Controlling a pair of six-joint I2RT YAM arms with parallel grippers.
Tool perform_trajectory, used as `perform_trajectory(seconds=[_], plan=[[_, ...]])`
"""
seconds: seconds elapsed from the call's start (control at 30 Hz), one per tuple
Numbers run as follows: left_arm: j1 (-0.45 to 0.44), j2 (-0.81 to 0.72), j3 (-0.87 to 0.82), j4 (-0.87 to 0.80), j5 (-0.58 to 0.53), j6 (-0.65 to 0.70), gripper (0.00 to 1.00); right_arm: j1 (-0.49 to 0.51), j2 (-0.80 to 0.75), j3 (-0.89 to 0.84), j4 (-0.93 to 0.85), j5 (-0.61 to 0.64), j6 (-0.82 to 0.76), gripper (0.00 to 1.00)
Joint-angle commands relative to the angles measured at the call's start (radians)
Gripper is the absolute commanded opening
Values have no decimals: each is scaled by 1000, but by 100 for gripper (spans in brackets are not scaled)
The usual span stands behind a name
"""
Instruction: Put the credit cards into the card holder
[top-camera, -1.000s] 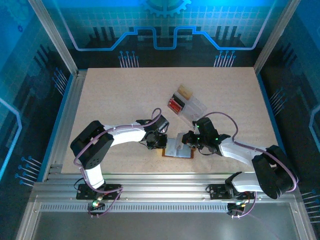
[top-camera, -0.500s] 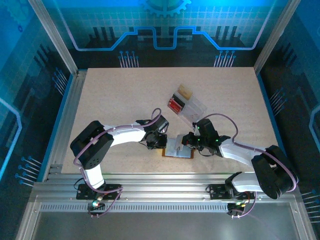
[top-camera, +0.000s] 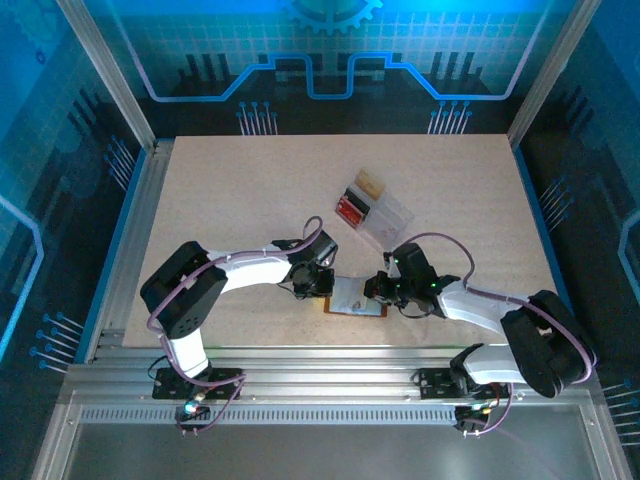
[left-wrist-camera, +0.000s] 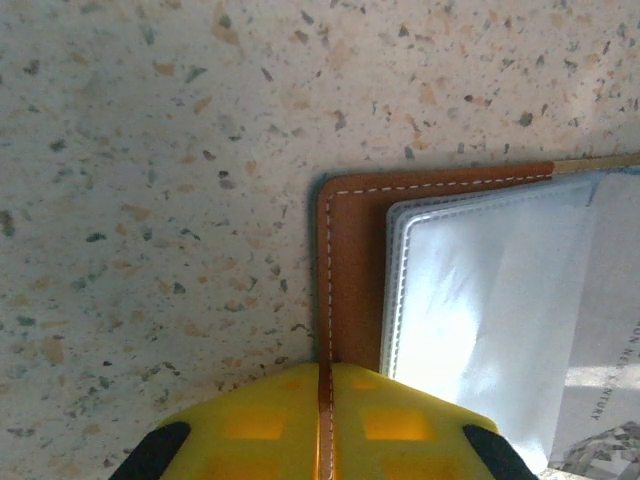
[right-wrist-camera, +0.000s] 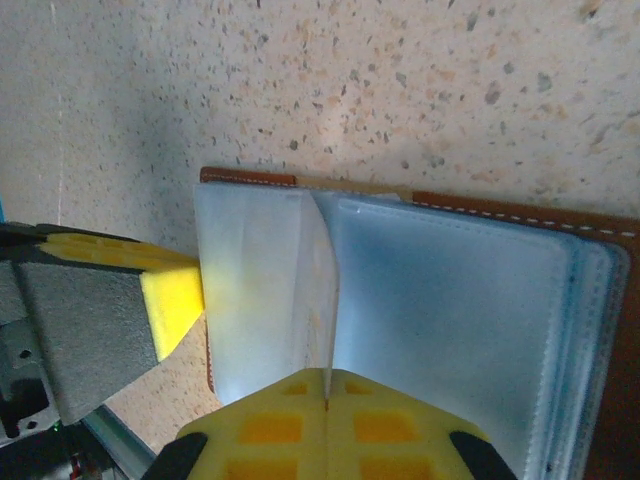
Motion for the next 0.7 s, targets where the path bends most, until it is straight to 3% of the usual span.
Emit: perform_trajectory(seconds=[0.0, 0.67], plan=[[-7, 72, -57, -8, 8, -17, 10, 20, 42, -7, -67, 3, -38, 0], [-8, 76, -62, -8, 7, -18, 10, 55, 46, 6, -165, 43, -73, 0]])
